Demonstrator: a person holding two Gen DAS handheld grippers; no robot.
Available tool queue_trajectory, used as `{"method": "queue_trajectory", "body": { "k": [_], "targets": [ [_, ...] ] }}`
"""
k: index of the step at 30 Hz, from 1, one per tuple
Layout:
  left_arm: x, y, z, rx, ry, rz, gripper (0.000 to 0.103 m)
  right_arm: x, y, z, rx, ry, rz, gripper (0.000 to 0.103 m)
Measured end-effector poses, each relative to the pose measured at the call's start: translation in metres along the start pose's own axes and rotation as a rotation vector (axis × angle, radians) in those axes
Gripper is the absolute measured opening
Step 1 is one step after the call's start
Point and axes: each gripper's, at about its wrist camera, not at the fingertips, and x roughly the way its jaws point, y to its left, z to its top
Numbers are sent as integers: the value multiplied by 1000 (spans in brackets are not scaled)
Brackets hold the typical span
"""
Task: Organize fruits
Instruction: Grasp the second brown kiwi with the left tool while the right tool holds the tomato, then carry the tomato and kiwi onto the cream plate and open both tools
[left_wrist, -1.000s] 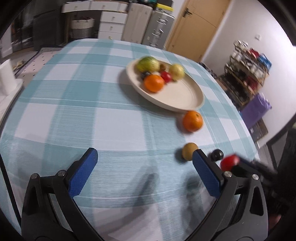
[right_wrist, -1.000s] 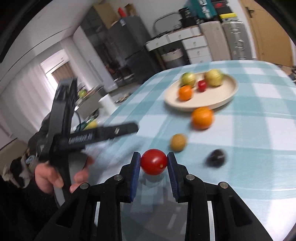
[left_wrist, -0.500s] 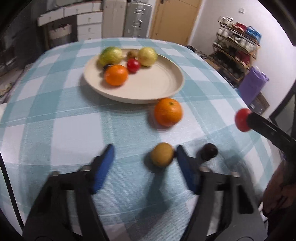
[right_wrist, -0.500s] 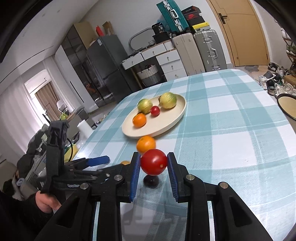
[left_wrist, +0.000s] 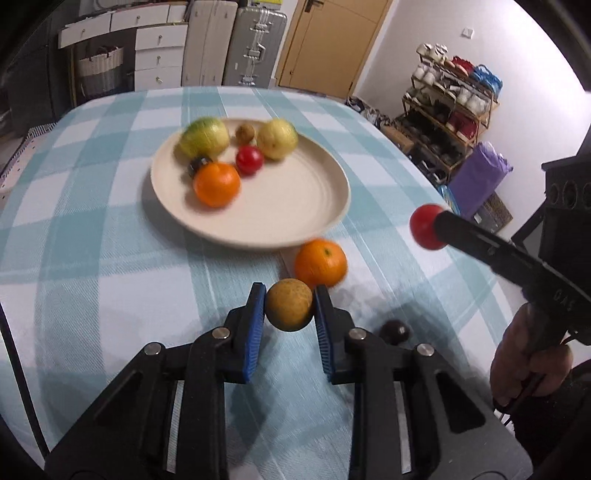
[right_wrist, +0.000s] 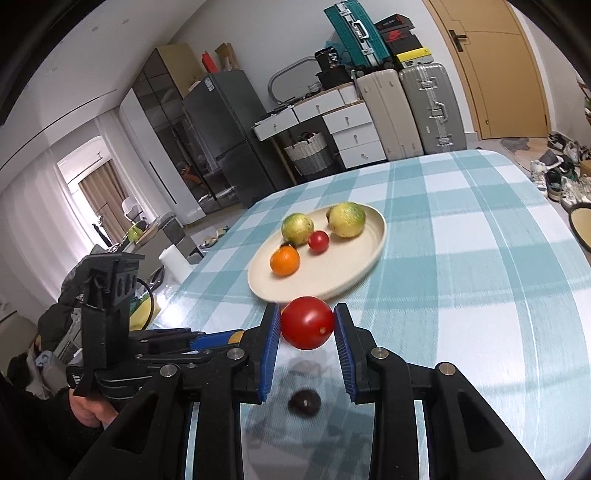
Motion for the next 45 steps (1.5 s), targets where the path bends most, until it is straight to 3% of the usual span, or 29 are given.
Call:
{"method": "queue_trajectory", "body": {
  "k": [12,19,29,38,42,45],
  "targets": [
    [20,20,69,-32,-35,-24,23,52,-5,41,11,33,41,30],
    [57,13,101,-13,5,-42,23,81,-23,68,57,58,34,30],
    [87,11,115,-11,25,-46,23,127,-52,87,134,130,22,30],
    [88,10,116,-20,16,-35,24,141,-49,90,127,152,-1,31],
    [75,7,118,-13,-16,-19,31,130,-45,94,128,109,2,43],
    [62,6,117,-14,-37,-14,43,116,-43,97,145,78,1,43]
  ]
}}
